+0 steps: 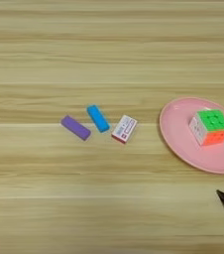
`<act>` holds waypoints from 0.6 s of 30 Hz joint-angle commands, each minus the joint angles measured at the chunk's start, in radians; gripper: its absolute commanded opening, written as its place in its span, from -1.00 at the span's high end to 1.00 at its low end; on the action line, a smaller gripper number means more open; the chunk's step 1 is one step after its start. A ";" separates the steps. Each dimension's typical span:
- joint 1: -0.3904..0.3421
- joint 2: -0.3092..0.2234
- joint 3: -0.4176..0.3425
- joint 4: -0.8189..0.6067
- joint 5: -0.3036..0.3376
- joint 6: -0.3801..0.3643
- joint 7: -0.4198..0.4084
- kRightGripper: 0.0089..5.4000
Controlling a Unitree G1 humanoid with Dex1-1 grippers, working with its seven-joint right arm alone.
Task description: Move the objects on the table
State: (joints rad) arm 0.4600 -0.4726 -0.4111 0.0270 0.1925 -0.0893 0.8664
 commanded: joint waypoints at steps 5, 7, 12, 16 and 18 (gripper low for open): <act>-0.101 -0.025 0.069 0.075 -0.063 0.022 -0.118 -0.99; -0.127 -0.016 0.091 0.079 -0.062 0.065 -0.148 -0.99; -0.178 0.003 0.142 0.078 -0.049 0.139 -0.201 -0.99; -0.237 0.024 0.128 0.097 -0.004 0.227 -0.258 -0.99; -0.285 0.036 0.107 0.115 0.028 0.274 -0.296 -0.99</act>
State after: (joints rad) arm 0.2101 -0.4260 -0.2902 0.1165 0.2275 0.1146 0.6323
